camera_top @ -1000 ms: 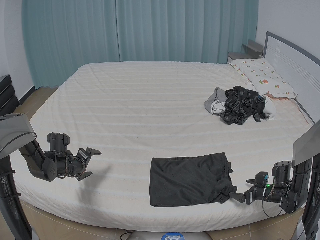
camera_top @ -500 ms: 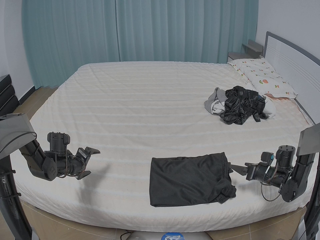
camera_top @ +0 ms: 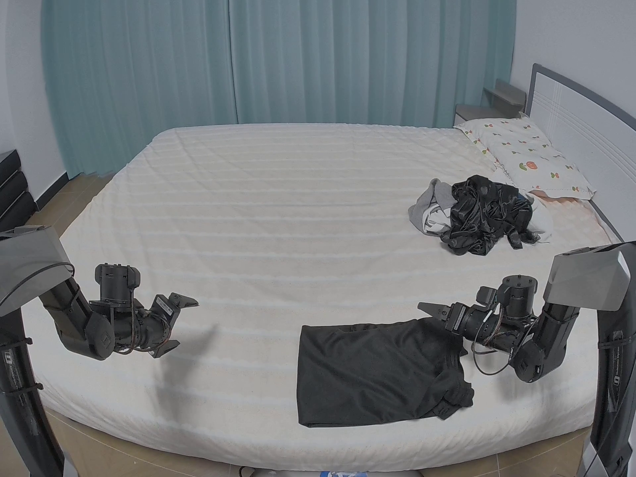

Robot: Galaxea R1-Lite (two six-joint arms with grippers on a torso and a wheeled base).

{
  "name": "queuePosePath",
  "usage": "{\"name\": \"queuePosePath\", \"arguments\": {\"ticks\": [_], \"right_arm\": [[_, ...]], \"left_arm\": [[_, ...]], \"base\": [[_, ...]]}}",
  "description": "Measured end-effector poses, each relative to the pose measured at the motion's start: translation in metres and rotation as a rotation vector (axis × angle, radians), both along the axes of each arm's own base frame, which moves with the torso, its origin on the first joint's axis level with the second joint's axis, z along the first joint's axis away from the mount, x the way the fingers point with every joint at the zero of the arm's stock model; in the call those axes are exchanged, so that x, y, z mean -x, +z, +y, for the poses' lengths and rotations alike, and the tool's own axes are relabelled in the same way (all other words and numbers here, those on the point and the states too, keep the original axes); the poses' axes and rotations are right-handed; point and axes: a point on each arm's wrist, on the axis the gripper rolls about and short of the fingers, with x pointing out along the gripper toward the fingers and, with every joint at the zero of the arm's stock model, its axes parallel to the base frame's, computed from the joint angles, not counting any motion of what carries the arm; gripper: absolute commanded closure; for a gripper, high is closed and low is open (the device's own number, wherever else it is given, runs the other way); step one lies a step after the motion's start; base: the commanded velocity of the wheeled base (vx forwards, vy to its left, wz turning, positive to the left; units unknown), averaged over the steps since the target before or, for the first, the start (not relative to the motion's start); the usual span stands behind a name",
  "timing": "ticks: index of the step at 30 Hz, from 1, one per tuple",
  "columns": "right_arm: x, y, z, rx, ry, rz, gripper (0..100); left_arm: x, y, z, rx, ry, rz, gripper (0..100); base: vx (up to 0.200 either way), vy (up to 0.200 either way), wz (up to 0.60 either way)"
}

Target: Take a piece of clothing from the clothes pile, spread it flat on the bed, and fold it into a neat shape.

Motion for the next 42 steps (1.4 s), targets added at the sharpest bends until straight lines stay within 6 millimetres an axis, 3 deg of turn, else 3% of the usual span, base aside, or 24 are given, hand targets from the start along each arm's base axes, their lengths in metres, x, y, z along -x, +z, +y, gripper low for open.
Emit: {"name": "queuePosePath", "arguments": {"ticks": [14, 22, 23, 29, 42], "right_arm": [[0.017, -0.008, -0.013, 0.008, -0.046, -0.013, 0], [0.013, -0.013, -0.013, 0.013, -0.044, -0.002, 0], [0.013, -0.014, -0.012, 0.014, -0.041, 0.000, 100], [0.010, -0.021, -0.013, 0.019, -0.043, 0.015, 100], [0.003, -0.014, -0.037, 0.006, -0.119, -0.011, 100]], "left_arm": [[0.001, -0.001, -0.002, -0.002, -0.005, 0.006, 0], [0.002, -0.002, -0.002, -0.002, -0.006, 0.009, 0], [0.002, -0.002, -0.002, -0.002, -0.006, 0.009, 0], [0.002, -0.002, -0.002, -0.002, -0.007, 0.010, 0], [0.002, -0.002, -0.002, -0.001, -0.006, 0.009, 0]], "base": [[0.000, 0.000, 0.00], [0.000, 0.000, 0.00], [0.000, 0.000, 0.00], [0.000, 0.000, 0.00], [0.000, 0.000, 0.00]]}}
